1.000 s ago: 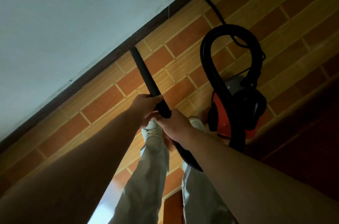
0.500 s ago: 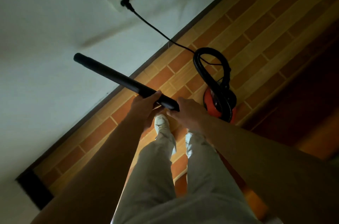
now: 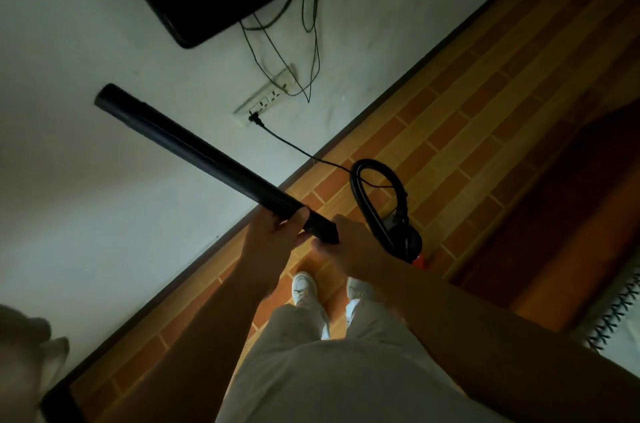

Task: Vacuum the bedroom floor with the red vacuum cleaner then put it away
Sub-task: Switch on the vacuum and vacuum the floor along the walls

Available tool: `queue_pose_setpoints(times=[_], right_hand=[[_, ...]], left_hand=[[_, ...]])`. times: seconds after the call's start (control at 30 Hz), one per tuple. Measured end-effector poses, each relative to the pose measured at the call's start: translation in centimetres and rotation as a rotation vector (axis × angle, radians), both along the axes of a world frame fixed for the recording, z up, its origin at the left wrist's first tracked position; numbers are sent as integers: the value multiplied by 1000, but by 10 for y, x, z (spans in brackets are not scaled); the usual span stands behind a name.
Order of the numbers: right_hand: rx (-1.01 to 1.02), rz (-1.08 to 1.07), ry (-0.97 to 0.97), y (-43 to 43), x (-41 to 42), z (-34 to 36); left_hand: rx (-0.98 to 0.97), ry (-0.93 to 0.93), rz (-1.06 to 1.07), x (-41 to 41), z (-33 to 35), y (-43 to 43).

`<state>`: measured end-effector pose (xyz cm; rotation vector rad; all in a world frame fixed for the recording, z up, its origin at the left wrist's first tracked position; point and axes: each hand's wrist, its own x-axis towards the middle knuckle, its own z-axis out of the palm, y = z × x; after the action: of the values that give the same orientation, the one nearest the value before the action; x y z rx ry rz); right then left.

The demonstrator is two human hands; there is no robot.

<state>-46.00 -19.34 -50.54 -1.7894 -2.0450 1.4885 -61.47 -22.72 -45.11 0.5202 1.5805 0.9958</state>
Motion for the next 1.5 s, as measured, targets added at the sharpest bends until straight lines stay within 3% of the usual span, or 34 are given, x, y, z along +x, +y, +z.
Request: queue_pose_setpoints(times=[0.33,0.47,0.83,1.0,1.5], right_hand=[[-114,-337,418,-4,39,68],[-111,-482,526,-14,41,92],[-160,-771,617,-78,38,111],[-187,-775,643,-108,51,117],[-193,-903,699,-210,168,133]], left_hand=[[199,214,-399,49,79,47],[279,206,-546,62,91,61],[333,84,-815,77,113,30],[331,75,-849,90,110,7],[317,11,-1027,218,120,-73]])
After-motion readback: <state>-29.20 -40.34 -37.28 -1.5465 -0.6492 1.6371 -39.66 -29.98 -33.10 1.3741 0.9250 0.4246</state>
